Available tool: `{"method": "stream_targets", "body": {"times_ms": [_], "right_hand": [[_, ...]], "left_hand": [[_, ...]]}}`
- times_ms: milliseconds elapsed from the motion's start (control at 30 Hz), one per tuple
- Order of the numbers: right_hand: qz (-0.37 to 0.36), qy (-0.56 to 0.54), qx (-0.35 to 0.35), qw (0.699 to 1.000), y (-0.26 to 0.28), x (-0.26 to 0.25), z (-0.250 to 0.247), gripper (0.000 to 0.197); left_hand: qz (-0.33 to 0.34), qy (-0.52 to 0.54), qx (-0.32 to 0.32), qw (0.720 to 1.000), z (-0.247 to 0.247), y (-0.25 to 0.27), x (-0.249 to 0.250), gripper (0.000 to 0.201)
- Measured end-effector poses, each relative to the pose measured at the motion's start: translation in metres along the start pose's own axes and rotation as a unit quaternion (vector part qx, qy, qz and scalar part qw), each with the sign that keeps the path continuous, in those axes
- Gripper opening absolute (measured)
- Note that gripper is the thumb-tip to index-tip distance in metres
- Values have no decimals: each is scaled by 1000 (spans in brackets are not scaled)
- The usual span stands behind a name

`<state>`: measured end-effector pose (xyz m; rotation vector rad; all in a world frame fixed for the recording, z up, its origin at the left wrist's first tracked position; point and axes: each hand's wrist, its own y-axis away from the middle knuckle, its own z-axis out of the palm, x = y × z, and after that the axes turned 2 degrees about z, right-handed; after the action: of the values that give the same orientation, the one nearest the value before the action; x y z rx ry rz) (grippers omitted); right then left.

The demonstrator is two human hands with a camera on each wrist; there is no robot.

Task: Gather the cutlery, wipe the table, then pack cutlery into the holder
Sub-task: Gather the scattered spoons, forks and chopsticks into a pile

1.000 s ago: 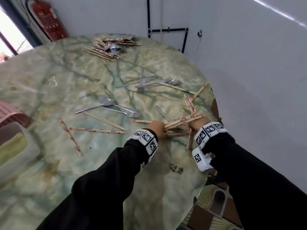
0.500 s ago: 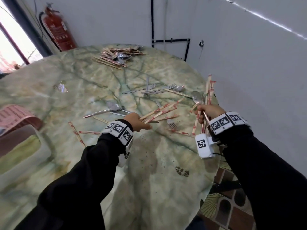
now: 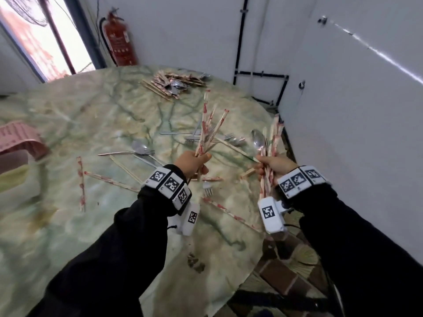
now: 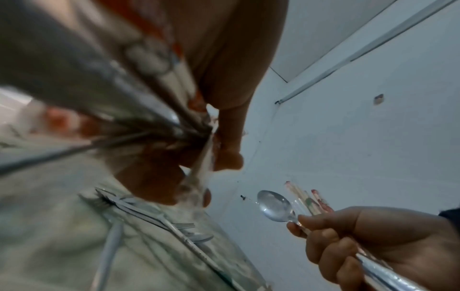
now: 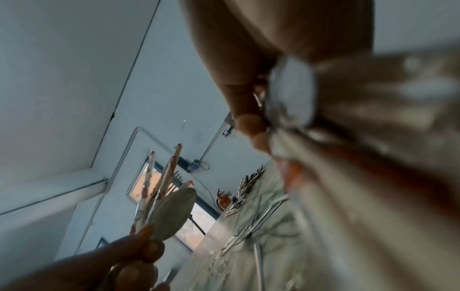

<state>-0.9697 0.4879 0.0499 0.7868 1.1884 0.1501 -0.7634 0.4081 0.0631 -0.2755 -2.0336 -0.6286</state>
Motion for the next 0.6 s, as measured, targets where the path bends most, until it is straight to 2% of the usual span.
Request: {"method": "stream_targets", "body": {"times_ms": [100, 200, 267, 300, 400, 433, 533, 600], "right_hand": [[-59, 49, 6, 997, -17, -9, -27, 31], [-113, 203, 36, 972, -30, -15, -51, 23], [-155, 335, 38, 929, -37, -20, -60, 15], [-176, 403, 27, 898, -40, -22, -61, 9], [-227, 568, -18, 791, -51, -21, -64, 23], [-237, 594, -28, 769, -55, -19, -64, 23], [-227, 639, -52, 733, -67, -17, -61, 22], [-217, 685, -63, 693, -75, -17, -59, 26]], "left_hand": [[-33, 87, 53, 994, 33, -3, 8, 28], [-71, 106, 148, 981, 58, 0, 8, 27], [-100, 85, 210, 969, 70, 5, 1, 16], [-117, 72, 234, 962, 75, 8, -3, 13], [-167, 63, 270, 946, 89, 19, -15, 29], [-183, 57, 274, 942, 92, 21, -18, 32], [-240, -4, 270, 933, 97, 24, -25, 35], [-269, -46, 252, 929, 101, 27, -28, 37]]}}
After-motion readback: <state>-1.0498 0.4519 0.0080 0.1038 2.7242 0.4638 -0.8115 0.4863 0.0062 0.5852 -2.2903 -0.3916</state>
